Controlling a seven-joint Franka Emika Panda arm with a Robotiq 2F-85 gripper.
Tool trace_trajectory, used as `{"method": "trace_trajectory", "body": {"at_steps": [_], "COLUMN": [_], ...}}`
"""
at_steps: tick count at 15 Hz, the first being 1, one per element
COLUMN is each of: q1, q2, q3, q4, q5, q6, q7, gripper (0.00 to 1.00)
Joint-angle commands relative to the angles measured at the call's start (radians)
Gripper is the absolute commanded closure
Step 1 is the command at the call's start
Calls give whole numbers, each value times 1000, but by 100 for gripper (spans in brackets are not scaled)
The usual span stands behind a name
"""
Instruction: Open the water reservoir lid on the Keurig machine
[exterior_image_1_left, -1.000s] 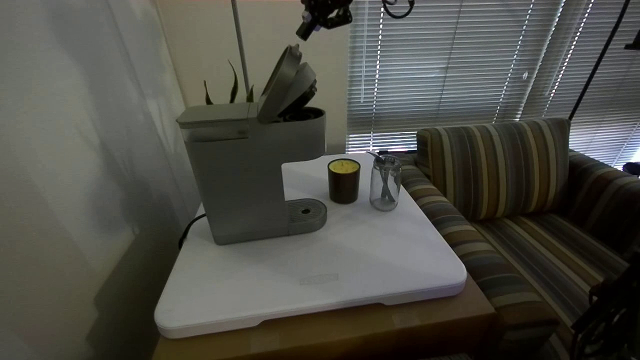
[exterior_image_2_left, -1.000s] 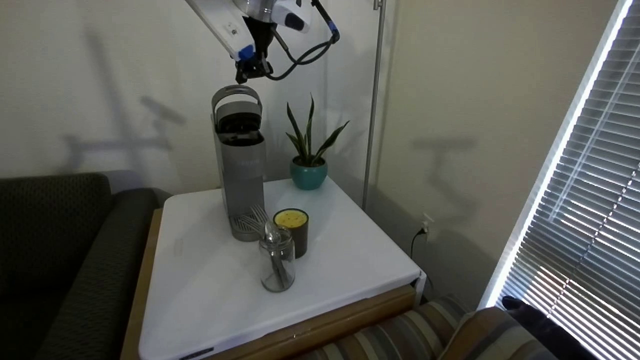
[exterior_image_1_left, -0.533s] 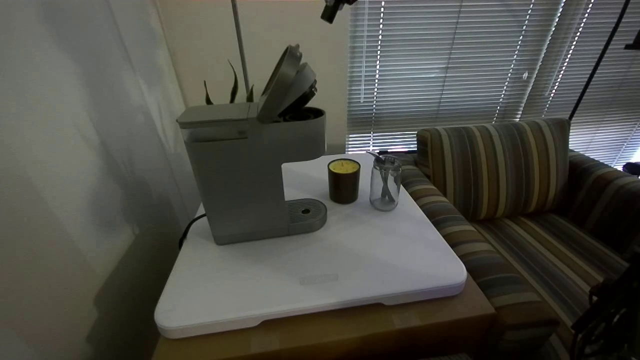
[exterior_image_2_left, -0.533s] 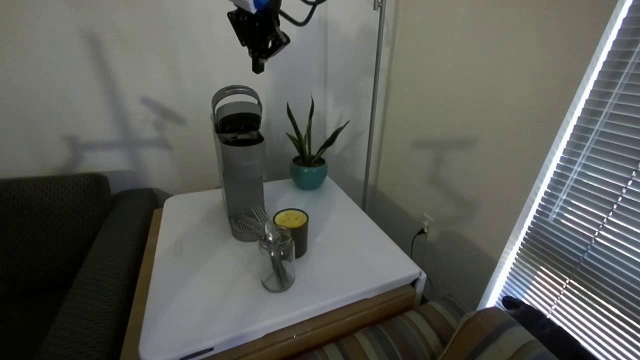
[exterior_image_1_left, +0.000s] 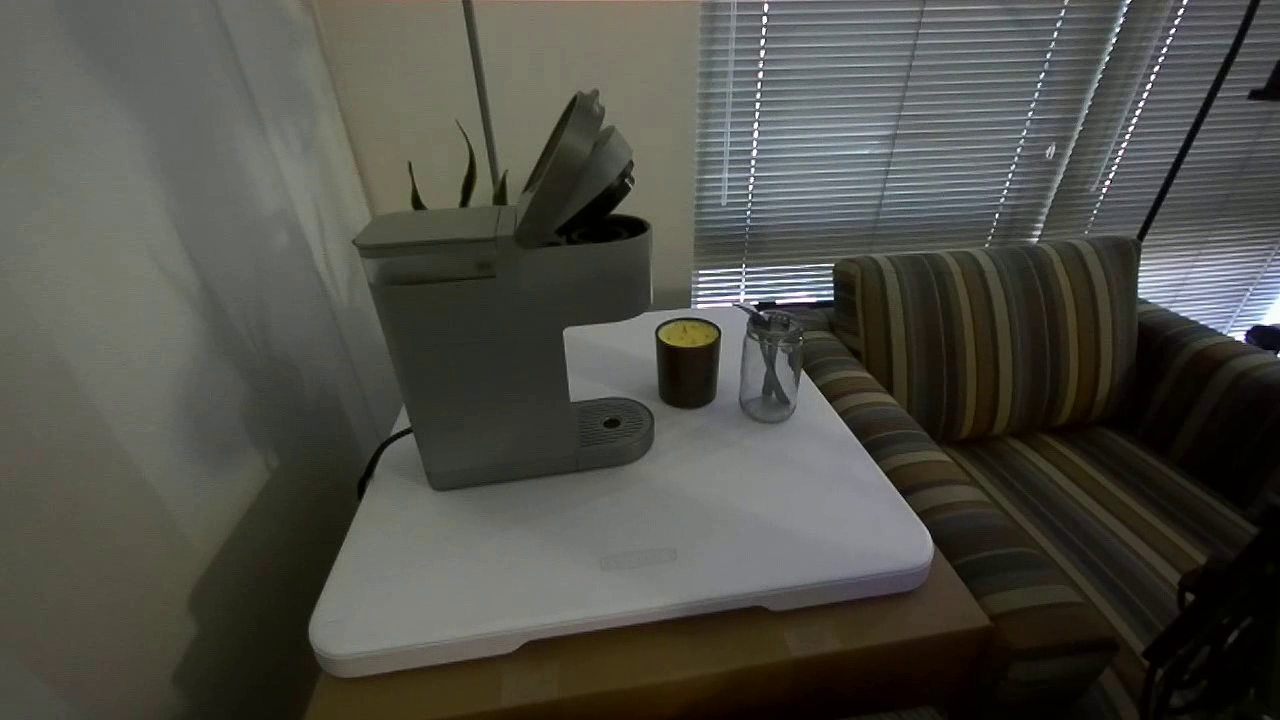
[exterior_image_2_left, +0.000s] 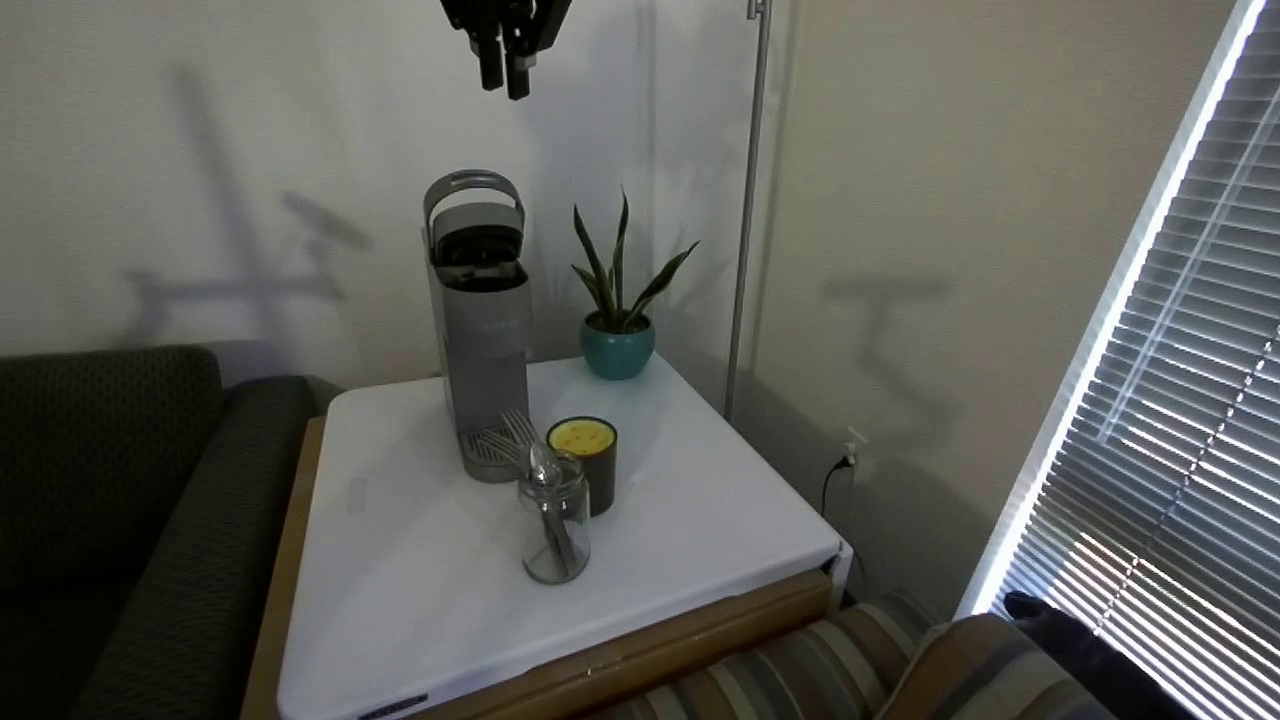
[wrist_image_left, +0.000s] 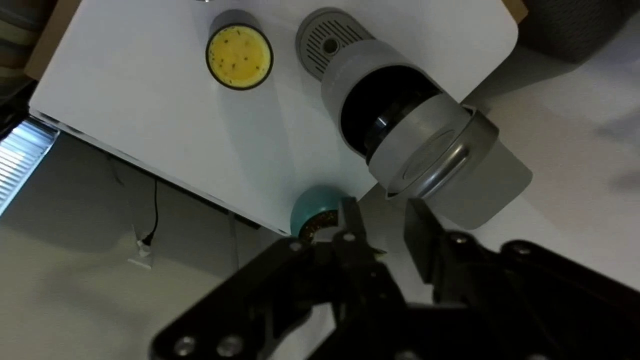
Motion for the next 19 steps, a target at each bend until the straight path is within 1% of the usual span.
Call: {"method": "trace_trajectory", "body": {"at_steps": [1,3,6,8,16,17,19], "q1": [-7,-5,5,8,8,7,7], "q2": [-37,-47,-61,-65,-91,-53,-60], "q3": [0,-1,-7,-8,-8,-4,-5], "q4": [-27,-39,-59,-71,-115,-66,-75], "q5": [-3,3,-23,-32,-24,-13,-13], "q6": [-72,-95,-127,-134,-140,-136,-136], "q7": [-17,-4,35,55,73,58,63], "gripper": [38,25,3,0,0,0,0]}}
